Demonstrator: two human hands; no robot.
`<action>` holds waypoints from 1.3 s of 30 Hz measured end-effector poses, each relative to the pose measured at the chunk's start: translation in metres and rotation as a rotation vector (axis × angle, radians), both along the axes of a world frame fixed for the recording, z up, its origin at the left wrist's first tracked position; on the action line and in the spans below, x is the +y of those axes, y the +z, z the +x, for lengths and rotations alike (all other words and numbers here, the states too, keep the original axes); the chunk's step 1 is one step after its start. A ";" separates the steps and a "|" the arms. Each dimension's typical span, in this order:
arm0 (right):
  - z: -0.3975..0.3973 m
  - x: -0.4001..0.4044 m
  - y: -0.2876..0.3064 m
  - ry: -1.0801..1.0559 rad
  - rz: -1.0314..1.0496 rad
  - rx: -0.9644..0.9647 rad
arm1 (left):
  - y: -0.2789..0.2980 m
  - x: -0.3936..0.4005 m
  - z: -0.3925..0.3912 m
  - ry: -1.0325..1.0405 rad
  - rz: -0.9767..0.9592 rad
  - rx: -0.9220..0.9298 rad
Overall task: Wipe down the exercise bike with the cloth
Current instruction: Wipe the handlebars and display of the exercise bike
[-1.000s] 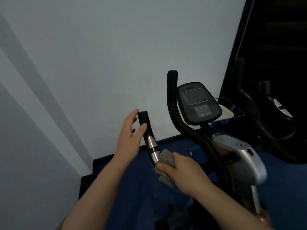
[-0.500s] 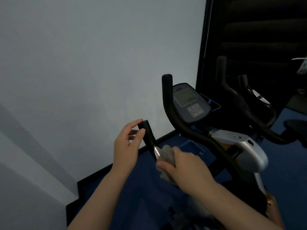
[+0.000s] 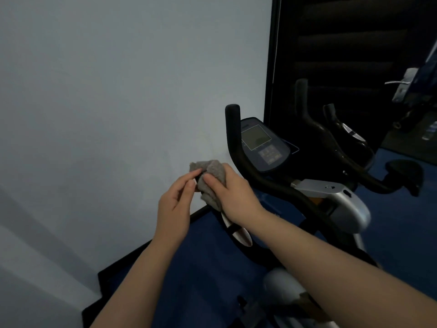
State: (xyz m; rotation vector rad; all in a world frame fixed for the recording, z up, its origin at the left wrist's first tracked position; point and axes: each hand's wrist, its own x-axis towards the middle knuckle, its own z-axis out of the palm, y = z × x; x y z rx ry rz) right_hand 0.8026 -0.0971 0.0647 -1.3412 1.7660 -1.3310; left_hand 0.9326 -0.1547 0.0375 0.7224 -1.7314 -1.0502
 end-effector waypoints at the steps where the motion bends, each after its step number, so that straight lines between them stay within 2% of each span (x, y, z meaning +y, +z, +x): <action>1: 0.000 -0.001 -0.003 0.010 -0.022 -0.048 | 0.000 -0.001 0.002 -0.013 0.001 -0.004; 4: -0.009 0.008 -0.017 0.058 0.045 -0.008 | -0.001 -0.003 0.005 -0.022 0.013 -0.043; 8: -0.025 -0.002 -0.005 0.140 0.107 0.114 | -0.002 -0.002 0.001 0.027 0.034 -0.027; 12: -0.024 0.004 -0.013 0.177 0.091 0.001 | -0.008 0.008 -0.004 0.037 0.073 -0.009; 20: -0.066 0.057 -0.023 0.483 0.406 0.195 | -0.048 0.060 -0.027 -0.003 0.171 -0.004; 23: -0.075 0.076 -0.024 0.561 0.474 0.352 | -0.056 0.076 -0.037 0.037 0.236 0.026; 27: -0.099 0.085 -0.006 0.684 0.502 0.854 | -0.057 0.087 -0.038 0.077 0.296 0.023; 29: -0.111 0.086 -0.001 0.676 0.502 0.967 | -0.057 0.094 -0.037 0.092 0.311 0.020; 31: -0.105 0.085 -0.005 0.669 0.443 0.946 | -0.059 0.101 -0.040 0.117 0.312 0.023; 34: -0.080 0.085 -0.023 0.685 0.384 0.632 | -0.061 0.112 -0.050 0.168 0.336 0.061; 35: -0.079 0.085 -0.025 0.691 0.383 0.602 | -0.062 0.115 -0.052 0.184 0.340 0.066; 36: -0.086 0.084 -0.022 0.716 0.375 0.668 | -0.061 0.118 -0.054 0.200 0.338 0.063; 39: -0.123 0.080 -0.008 0.783 0.352 1.050 | -0.061 0.128 -0.055 0.236 0.352 0.037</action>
